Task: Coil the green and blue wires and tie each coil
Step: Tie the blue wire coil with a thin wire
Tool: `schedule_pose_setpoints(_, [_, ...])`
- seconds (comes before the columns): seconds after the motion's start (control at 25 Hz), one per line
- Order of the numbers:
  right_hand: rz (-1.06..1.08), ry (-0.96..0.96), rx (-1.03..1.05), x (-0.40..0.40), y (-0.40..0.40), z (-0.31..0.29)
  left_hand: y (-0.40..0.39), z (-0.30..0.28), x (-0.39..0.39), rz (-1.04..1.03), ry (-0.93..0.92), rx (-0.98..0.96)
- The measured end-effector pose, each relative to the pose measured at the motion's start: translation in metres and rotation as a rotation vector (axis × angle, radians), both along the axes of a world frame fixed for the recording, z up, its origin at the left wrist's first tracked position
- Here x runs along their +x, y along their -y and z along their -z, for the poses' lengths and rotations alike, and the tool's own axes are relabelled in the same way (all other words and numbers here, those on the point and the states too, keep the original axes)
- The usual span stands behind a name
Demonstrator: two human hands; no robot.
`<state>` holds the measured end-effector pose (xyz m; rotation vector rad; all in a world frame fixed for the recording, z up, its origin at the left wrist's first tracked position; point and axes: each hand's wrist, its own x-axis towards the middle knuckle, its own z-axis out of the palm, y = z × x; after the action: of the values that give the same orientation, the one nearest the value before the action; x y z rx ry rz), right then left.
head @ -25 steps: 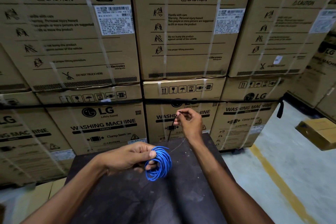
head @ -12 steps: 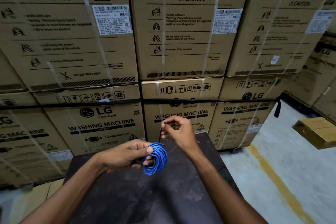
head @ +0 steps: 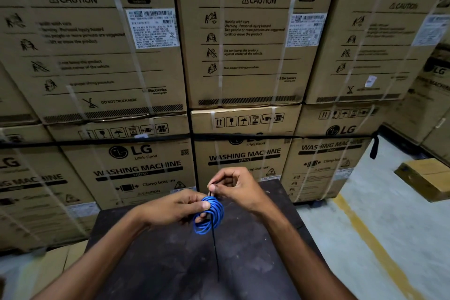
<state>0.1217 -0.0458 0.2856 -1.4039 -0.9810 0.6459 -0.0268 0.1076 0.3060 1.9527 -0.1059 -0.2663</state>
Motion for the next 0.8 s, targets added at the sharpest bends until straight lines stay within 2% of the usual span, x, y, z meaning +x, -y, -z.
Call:
schedule_pose_setpoints(0.28, [0.100,-0.006,0.009,-0.0001,-0.0036,0.0012,-0.0048,0.0050,0.0037,-0.112,0.067,0.104])
schedule_pose_setpoints(0.44, [0.141,-0.006,0.008,-0.0006,-0.0055,0.0032,-0.0074,0.0076,0.0040,-0.214,0.080,0.060])
schedule_pose_setpoints(0.8, [0.155,-0.024,0.003,-0.0022,-0.0067,0.0029,-0.0025,0.0066,0.0031,-0.251,0.127,0.010])
